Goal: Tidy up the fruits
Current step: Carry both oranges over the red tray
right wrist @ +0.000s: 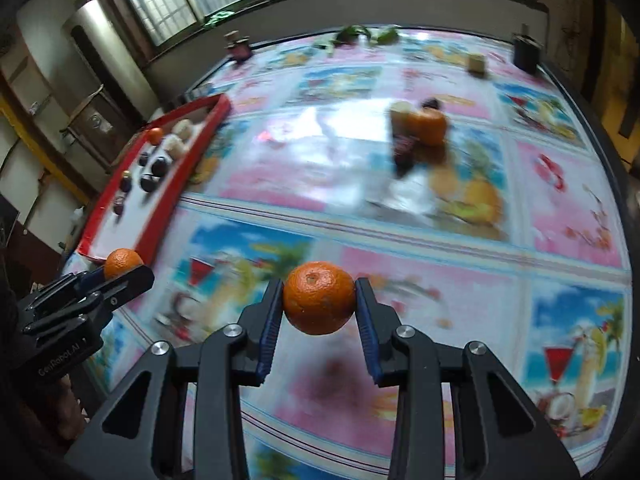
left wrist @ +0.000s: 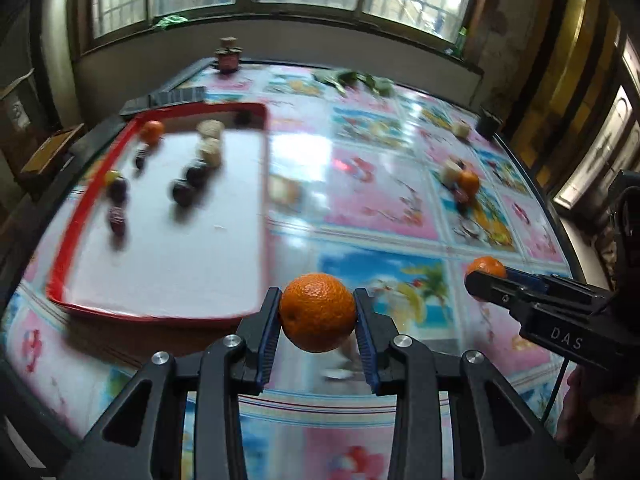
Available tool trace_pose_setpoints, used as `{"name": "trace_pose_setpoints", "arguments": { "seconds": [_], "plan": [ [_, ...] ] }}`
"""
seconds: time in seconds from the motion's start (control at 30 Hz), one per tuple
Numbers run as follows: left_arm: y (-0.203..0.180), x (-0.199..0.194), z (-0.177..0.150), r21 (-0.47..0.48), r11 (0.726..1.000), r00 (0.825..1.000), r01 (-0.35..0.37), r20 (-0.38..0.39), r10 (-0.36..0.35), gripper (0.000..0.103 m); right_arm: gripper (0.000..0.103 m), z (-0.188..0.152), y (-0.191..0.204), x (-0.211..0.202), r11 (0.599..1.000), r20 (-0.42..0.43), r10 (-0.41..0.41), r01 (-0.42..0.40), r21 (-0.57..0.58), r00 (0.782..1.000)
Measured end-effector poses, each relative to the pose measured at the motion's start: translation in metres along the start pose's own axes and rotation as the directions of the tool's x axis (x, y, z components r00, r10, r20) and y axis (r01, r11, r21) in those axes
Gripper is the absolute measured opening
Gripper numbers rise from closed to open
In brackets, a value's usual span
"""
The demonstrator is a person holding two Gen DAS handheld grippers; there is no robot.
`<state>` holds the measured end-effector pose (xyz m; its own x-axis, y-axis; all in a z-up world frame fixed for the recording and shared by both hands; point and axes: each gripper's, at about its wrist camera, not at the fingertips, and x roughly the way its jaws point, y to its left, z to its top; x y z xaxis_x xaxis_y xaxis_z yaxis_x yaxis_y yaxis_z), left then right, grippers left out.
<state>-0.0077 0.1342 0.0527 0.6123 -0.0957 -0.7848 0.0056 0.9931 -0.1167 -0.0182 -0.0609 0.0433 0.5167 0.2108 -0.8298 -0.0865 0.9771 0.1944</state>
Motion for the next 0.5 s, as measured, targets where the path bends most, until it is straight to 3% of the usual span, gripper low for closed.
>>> {"name": "trace_pose_setpoints", "arguments": {
  "seconds": [0.23,0.5],
  "plan": [
    [0.059,-0.006,0.013,-0.066,0.995,0.997,-0.076,0.025,0.078,0.035,0.038,0.024,0.060,0.019,0.995,-0.010,0.082,-0.083,-0.053,0.997],
    [0.126,0.002,0.030,-0.132,0.974,0.982,-0.186,0.020,0.190,0.035,0.038,0.056,0.127,0.050,0.981,-0.027,0.148,-0.150,-0.121,0.989]
  ]
}}
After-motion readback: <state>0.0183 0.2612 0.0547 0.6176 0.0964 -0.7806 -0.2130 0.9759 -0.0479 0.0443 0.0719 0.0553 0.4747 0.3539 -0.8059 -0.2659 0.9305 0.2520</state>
